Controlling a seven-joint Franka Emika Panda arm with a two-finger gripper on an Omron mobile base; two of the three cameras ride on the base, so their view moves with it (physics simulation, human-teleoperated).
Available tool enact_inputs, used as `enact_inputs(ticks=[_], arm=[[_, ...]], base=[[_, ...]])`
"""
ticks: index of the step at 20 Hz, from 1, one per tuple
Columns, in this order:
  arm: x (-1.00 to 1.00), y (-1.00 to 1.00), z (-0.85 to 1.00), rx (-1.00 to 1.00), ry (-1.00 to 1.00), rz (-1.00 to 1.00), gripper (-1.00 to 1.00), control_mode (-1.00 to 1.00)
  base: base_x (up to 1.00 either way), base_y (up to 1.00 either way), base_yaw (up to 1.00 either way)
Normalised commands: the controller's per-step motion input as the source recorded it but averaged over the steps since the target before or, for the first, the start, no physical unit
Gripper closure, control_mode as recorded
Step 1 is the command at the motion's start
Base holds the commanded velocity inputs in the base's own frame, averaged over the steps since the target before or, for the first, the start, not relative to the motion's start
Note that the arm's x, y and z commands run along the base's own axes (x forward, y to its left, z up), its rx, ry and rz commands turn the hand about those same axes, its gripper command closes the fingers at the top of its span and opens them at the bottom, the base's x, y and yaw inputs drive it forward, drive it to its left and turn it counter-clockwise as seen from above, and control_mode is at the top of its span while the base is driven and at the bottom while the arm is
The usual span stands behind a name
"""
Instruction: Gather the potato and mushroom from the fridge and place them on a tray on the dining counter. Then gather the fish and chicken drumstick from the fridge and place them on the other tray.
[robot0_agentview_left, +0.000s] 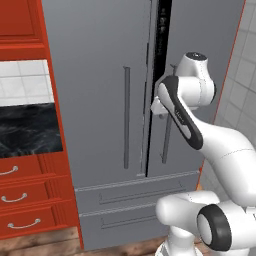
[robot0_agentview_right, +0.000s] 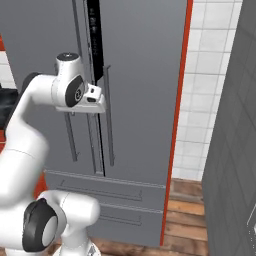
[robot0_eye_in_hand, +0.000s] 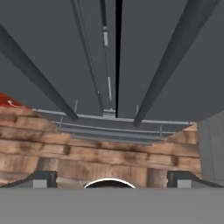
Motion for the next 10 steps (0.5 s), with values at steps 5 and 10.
enact_inputs(ticks=[5, 10], arm=[[0.16, -0.42, 0.07, 0.0, -0.22, 0.0, -1.0, -1.0], [0.48, -0.34, 0.14, 0.02, -0.12, 0.0, -1.0, -1.0]], base=[[0.0, 0.0, 0.0], [0.0, 0.0, 0.0]])
